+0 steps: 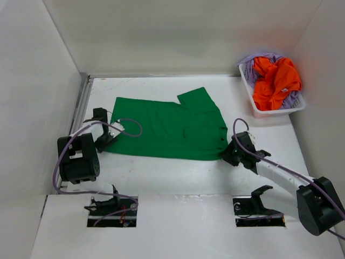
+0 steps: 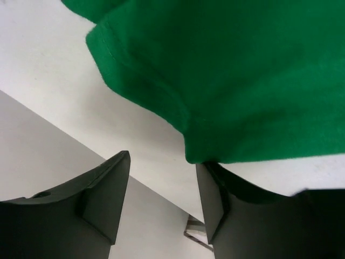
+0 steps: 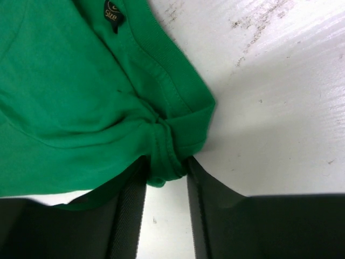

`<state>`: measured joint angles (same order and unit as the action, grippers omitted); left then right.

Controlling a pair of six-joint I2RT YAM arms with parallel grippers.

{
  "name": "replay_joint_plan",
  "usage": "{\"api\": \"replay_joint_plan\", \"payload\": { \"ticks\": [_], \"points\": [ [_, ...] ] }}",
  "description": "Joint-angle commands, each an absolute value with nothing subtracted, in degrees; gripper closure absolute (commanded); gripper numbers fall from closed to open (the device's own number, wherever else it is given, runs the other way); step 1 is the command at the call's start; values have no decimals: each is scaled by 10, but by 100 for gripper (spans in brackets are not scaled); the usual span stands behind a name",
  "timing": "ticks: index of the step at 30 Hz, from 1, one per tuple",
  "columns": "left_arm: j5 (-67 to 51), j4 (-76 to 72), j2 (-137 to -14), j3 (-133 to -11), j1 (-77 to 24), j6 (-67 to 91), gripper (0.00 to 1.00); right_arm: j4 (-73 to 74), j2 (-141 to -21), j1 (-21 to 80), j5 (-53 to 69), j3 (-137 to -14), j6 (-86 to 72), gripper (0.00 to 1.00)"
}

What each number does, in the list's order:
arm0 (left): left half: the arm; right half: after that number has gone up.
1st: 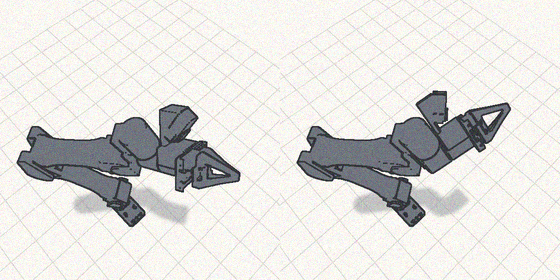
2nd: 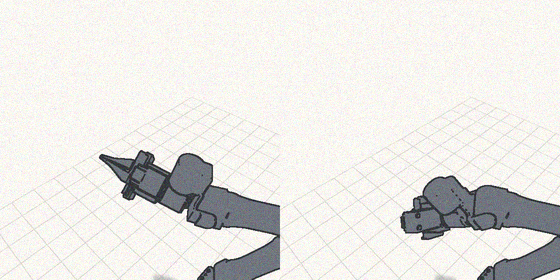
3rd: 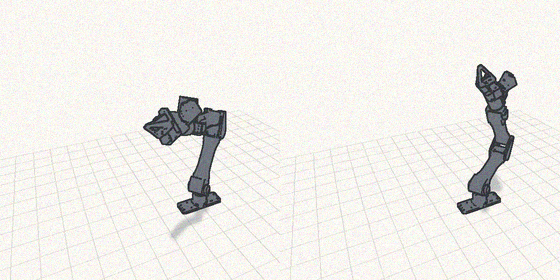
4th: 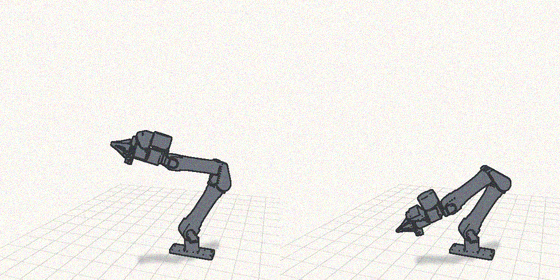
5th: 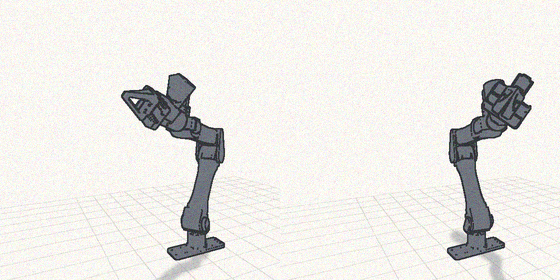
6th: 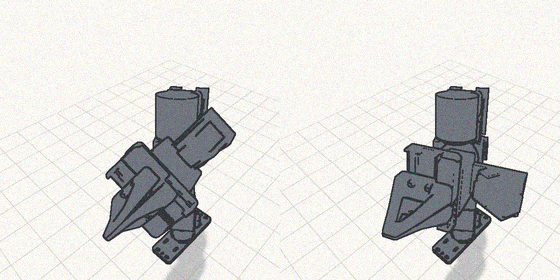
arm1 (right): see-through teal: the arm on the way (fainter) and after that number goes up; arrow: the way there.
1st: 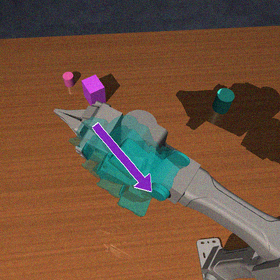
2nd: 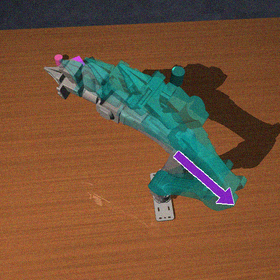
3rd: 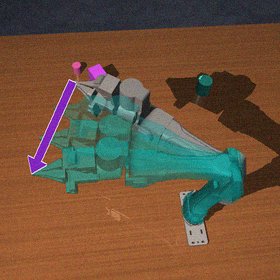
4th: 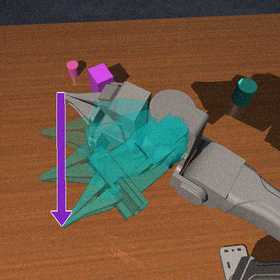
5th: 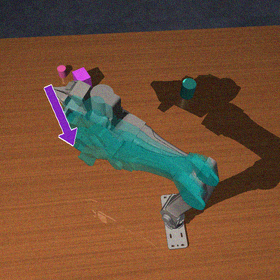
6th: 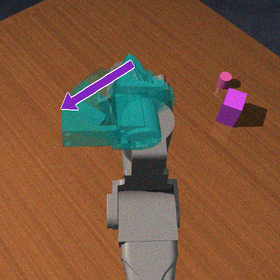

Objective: Fold and stack the t-shirts
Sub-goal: Fold the flattened tshirt in 1/3 of the way

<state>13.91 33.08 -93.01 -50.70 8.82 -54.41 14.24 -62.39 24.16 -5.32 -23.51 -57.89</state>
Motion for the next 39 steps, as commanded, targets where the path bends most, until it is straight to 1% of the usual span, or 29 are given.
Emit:
{"api": "replay_joint_plan", "payload": {
  "ticks": [1,4,5,7,9,12,15,18,21,23,24,26,28,30,32,34,37,39],
  "points": [
    [113,283,-964,-509,76,-552,58,112,-626,238,-50,-228,-586,62],
    [110,286,-960,-493,66,-549,85,126,-611,241,-51,-225,-593,77],
    [110,291,-953,-489,66,-552,91,137,-602,241,-53,-224,-598,82],
    [110,306,-925,-483,65,-558,98,178,-571,241,-64,-224,-611,89],
    [103,337,-891,-483,69,-569,100,236,-528,248,-76,-225,-620,93],
    [91,395,-846,-481,75,-578,100,307,-470,250,-72,-225,-621,96],
    [86,455,-810,-476,70,-578,100,373,-427,251,-68,-230,-628,96],
    [76,505,-785,-474,50,-563,100,409,-407,258,-53,-234,-641,95],
    [69,533,-771,-472,34,-550,99,436,-404,275,-49,-240,-654,91],
    [69,536,-765,-468,29,-543,94,460,-403,292,-57,-249,-662,90],
    [70,530,-763,-467,29,-538,90,473,-401,297,-65,-254,-664,87],
    [76,506,-764,-467,30,-524,75,489,-394,299,-81,-260,-665,72],
    [76,479,-772,-471,34,-515,63,486,-392,299,-82,-259,-664,61],
    [76,448,-787,-482,33,-511,51,483,-398,299,-78,-262,-660,57],
    [69,412,-806,-497,36,-508,47,486,-408,300,-83,-270,-659,53],
    [62,383,-836,-515,45,-507,45,490,-414,307,-90,-281,-658,51],
    [55,381,-905,-551,58,-499,45,497,-418,319,-106,-298,-658,51],
    [51,387,-954,-580,67,-484,48,502,-422,326,-115,-313,-657,51]
  ]
}}
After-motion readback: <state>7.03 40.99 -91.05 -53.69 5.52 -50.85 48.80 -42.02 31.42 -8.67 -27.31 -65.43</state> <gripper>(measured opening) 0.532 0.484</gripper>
